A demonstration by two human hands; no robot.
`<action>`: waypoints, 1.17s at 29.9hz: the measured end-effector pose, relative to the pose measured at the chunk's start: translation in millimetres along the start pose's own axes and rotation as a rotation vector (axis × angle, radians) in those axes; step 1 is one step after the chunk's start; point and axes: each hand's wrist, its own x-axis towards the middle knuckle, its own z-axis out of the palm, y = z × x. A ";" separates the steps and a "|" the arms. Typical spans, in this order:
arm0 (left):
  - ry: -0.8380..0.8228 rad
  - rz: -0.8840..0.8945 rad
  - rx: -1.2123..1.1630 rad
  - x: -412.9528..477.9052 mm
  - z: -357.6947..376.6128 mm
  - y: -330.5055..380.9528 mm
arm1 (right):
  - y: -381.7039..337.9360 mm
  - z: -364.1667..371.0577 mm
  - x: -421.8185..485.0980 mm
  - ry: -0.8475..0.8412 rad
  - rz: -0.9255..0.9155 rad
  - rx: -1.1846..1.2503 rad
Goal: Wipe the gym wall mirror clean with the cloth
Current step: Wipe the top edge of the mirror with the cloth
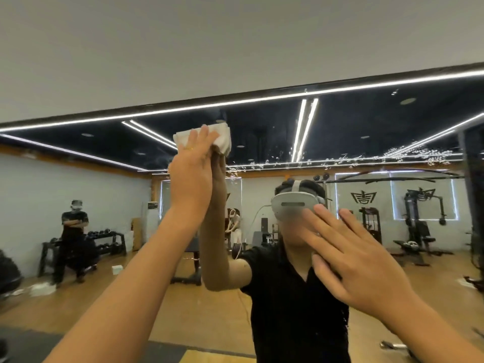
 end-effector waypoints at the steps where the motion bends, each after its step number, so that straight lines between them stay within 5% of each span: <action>1: 0.003 -0.011 -0.009 7.5 2.7 2.7 | 0.1 -0.2 0.0 0.001 -0.002 0.000; 9: 0.017 0.010 -0.021 57.8 3.7 32.8 | 0.3 0.8 -0.4 0.022 -0.002 0.014; 18: -0.148 0.090 0.055 -25.1 -21.2 9.6 | -1.1 0.7 -0.9 0.017 -0.001 0.002; 21: -0.099 0.046 -0.097 -8.4 -16.7 28.2 | -0.8 1.1 -0.9 0.013 -0.006 0.003; 29: -0.026 0.067 0.025 63.7 -9.8 42.6 | 1.1 0.9 -1.1 0.004 -0.014 0.013; 35: -0.127 0.145 0.090 2.1 -13.4 25.0 | 0.1 0.7 -0.6 0.014 -0.007 0.013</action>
